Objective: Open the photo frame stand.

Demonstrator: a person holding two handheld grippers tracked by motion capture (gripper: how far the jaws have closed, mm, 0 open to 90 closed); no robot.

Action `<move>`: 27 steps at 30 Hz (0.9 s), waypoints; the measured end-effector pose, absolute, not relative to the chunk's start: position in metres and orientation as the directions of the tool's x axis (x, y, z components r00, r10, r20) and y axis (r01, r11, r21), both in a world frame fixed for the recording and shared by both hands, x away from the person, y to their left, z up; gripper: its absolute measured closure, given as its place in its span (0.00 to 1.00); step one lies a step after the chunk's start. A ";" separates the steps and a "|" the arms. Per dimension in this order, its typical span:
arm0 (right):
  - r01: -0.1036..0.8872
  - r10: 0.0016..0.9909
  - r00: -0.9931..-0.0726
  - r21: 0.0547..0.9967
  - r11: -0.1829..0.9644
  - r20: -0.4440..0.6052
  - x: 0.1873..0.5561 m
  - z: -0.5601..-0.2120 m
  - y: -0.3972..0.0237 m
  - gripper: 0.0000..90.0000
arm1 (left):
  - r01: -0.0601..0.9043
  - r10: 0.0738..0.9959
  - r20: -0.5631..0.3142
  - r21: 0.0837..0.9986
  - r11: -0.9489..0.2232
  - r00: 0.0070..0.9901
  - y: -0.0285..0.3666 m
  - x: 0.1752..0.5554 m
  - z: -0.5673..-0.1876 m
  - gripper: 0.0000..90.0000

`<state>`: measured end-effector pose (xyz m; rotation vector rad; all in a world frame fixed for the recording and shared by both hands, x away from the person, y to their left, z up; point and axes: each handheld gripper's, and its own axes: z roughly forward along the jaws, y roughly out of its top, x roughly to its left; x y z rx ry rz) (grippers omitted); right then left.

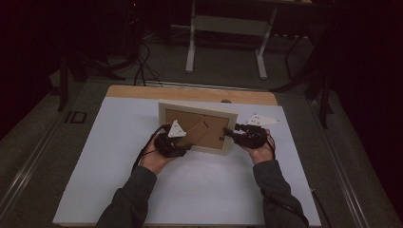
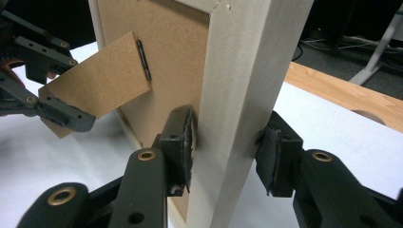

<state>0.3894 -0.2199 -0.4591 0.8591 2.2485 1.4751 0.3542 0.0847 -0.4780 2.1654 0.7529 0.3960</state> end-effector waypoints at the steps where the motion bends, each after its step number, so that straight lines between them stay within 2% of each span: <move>1: 0.306 0.635 -0.770 0.907 0.288 0.059 0.389 -0.459 -0.220 0.66 | 0.387 0.631 0.024 0.772 -0.505 0.775 0.085 0.354 -0.478 0.65; 7: 0.289 0.636 -0.770 0.911 0.293 0.040 0.386 -0.460 -0.219 0.66 | 0.395 0.626 -0.005 0.780 -0.485 0.780 0.086 0.354 -0.476 0.67; 12: 0.267 0.641 -0.767 0.912 0.310 0.006 0.384 -0.459 -0.216 0.66 | 0.389 0.646 0.043 0.767 -0.510 0.762 0.082 0.355 -0.475 0.71; 20: 0.222 0.660 -0.747 0.903 0.369 -0.085 0.383 -0.457 -0.207 0.70 | 0.402 0.672 0.043 0.772 -0.492 0.739 0.081 0.359 -0.476 0.76; 27: 0.232 0.658 -0.750 0.906 0.353 -0.064 0.382 -0.457 -0.208 0.71 | 0.392 0.650 0.022 0.781 -0.485 0.760 0.080 0.355 -0.474 0.77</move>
